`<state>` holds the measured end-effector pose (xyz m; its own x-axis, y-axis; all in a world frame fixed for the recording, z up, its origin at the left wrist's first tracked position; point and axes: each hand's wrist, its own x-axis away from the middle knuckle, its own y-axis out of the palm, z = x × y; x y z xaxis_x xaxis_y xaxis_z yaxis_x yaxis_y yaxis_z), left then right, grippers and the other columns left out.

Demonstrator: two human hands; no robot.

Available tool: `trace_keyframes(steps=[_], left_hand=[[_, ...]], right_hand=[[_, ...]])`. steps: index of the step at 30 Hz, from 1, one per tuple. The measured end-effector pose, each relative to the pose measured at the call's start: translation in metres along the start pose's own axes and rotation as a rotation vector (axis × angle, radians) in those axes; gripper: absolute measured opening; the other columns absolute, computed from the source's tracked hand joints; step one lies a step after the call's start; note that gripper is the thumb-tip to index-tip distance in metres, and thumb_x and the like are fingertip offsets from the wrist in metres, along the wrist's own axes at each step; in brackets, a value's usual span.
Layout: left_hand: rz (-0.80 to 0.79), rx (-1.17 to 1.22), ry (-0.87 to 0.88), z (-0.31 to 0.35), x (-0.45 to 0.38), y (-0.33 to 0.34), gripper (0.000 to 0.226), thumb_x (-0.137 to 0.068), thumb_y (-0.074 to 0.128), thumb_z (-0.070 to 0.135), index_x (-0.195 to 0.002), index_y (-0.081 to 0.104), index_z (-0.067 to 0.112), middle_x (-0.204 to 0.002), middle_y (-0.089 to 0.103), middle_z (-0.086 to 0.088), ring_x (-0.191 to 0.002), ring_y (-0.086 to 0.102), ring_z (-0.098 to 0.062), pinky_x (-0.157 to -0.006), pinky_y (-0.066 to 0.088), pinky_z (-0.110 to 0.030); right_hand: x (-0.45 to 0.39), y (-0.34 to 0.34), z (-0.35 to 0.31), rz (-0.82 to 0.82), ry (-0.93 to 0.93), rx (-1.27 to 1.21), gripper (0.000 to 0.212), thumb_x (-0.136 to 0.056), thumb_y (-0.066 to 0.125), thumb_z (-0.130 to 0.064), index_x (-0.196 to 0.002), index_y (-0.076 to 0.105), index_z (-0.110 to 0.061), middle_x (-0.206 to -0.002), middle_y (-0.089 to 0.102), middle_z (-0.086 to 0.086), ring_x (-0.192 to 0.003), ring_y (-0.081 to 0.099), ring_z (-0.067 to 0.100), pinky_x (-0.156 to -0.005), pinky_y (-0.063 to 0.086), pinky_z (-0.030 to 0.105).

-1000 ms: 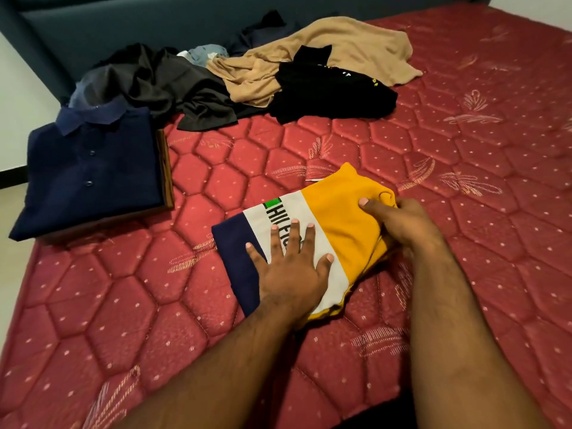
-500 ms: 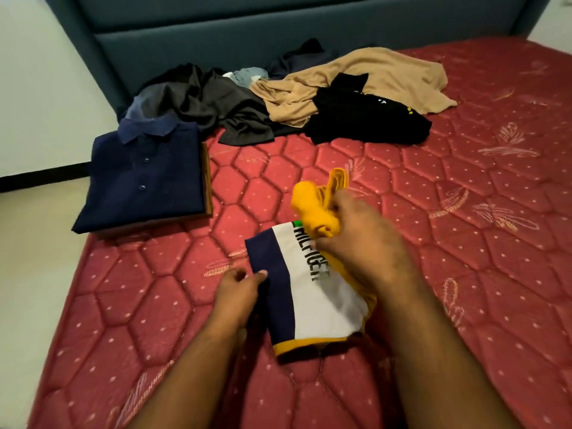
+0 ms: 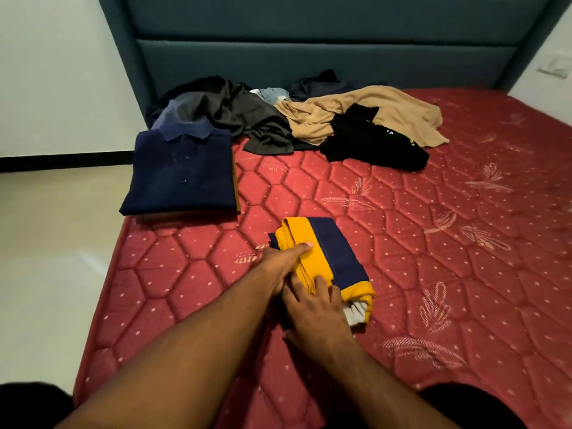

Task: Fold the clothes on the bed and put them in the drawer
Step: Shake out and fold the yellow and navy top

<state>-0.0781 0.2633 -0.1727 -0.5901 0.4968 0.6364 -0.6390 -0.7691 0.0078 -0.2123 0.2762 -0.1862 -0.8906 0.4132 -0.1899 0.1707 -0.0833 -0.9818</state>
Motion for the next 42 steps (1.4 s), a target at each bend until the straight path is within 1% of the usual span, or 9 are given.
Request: trace_keyframes(steps=[5,8,14,19,26,29,36,39,42], left_hand=[[0.054,-0.04,0.172,-0.004,-0.01,-0.002,0.062,-0.063,0.087,0.022,-0.114,0.055,0.009,-0.105,0.068,-0.01,-0.091,0.068,-0.026,-0.082,0.058,-0.041],[0.001,0.046,0.19,-0.013,-0.013,-0.01,0.062,-0.065,0.086,0.021,-0.117,0.055,0.007,-0.108,0.069,-0.013,-0.091,0.069,-0.028,-0.08,0.058,-0.042],[0.096,0.457,0.325,-0.024,-0.002,-0.064,0.025,-0.086,0.068,0.007,-0.108,0.057,0.01,-0.1,0.069,-0.012,-0.083,0.067,-0.023,-0.078,0.055,-0.037],[0.226,0.545,0.256,-0.05,-0.006,-0.13,0.039,-0.091,0.063,0.016,-0.127,0.056,0.003,-0.118,0.066,-0.021,-0.106,0.065,-0.036,-0.091,0.053,-0.048],[0.291,0.489,0.234,-0.053,-0.012,-0.132,0.04,-0.095,0.059,0.019,-0.128,0.045,0.003,-0.113,0.064,-0.018,-0.091,0.064,-0.029,-0.066,0.051,-0.034],[0.224,0.483,0.197,-0.051,-0.014,-0.137,0.039,-0.098,0.054,0.02,-0.131,0.05,-0.001,-0.121,0.062,-0.023,-0.088,0.065,-0.031,-0.062,0.052,-0.034],[0.163,0.699,0.176,-0.05,0.004,-0.155,0.065,-0.083,0.069,0.046,-0.133,0.048,0.009,-0.126,0.061,-0.018,-0.101,0.065,-0.035,-0.068,0.057,-0.042],[0.192,0.769,0.161,-0.075,0.02,-0.154,0.046,-0.094,0.06,0.038,-0.132,0.048,0.016,-0.127,0.063,-0.016,-0.107,0.064,-0.033,-0.08,0.056,-0.047],[0.179,0.782,0.209,-0.089,0.028,-0.159,0.038,-0.098,0.053,0.026,-0.133,0.047,0.013,-0.127,0.063,-0.015,-0.111,0.063,-0.032,-0.095,0.05,-0.052]], right_hand=[[0.012,-0.019,0.078,0.204,0.198,-0.554,0.065,-0.065,0.07,-0.052,-0.125,0.054,-0.031,-0.134,0.055,-0.002,-0.115,0.054,0.015,-0.094,0.044,0.033],[0.029,-0.019,0.118,-0.093,0.411,-1.122,0.082,-0.064,0.087,-0.011,-0.131,0.044,-0.031,-0.131,0.055,0.0,-0.108,0.057,0.005,-0.092,0.046,0.019],[0.003,-0.004,0.088,0.107,0.313,-0.974,0.032,-0.067,0.068,0.001,-0.077,0.055,-0.027,-0.063,0.046,-0.016,-0.06,0.042,-0.003,-0.06,0.036,0.015],[-0.038,0.025,0.043,0.028,0.006,-0.866,0.023,-0.065,0.057,-0.006,-0.073,0.048,-0.025,-0.113,0.061,0.012,-0.12,0.052,0.018,-0.096,0.041,0.03],[-0.021,0.036,0.04,0.013,0.135,-0.992,0.044,-0.069,0.058,-0.012,-0.103,0.051,-0.038,-0.084,0.054,-0.013,-0.075,0.051,-0.002,-0.071,0.043,0.019],[-0.013,0.032,0.03,-0.042,0.125,-0.977,0.024,-0.07,0.06,-0.036,-0.092,0.05,-0.031,-0.086,0.051,-0.012,-0.078,0.048,-0.005,-0.068,0.04,0.018],[-0.02,0.008,-0.026,0.076,0.382,-1.809,0.079,-0.056,0.084,-0.05,-0.115,0.048,-0.013,-0.095,0.068,-0.003,-0.08,0.062,0.01,-0.068,0.052,0.024],[-0.014,0.02,-0.064,-0.14,0.6,-2.138,0.103,-0.05,0.087,-0.062,-0.132,0.054,-0.01,-0.119,0.065,0.016,-0.099,0.063,0.03,-0.082,0.053,0.04],[-0.013,0.028,-0.086,-0.013,0.774,-2.201,0.099,-0.046,0.094,-0.047,-0.132,0.056,-0.013,-0.126,0.063,0.014,-0.111,0.06,0.031,-0.095,0.049,0.044]])
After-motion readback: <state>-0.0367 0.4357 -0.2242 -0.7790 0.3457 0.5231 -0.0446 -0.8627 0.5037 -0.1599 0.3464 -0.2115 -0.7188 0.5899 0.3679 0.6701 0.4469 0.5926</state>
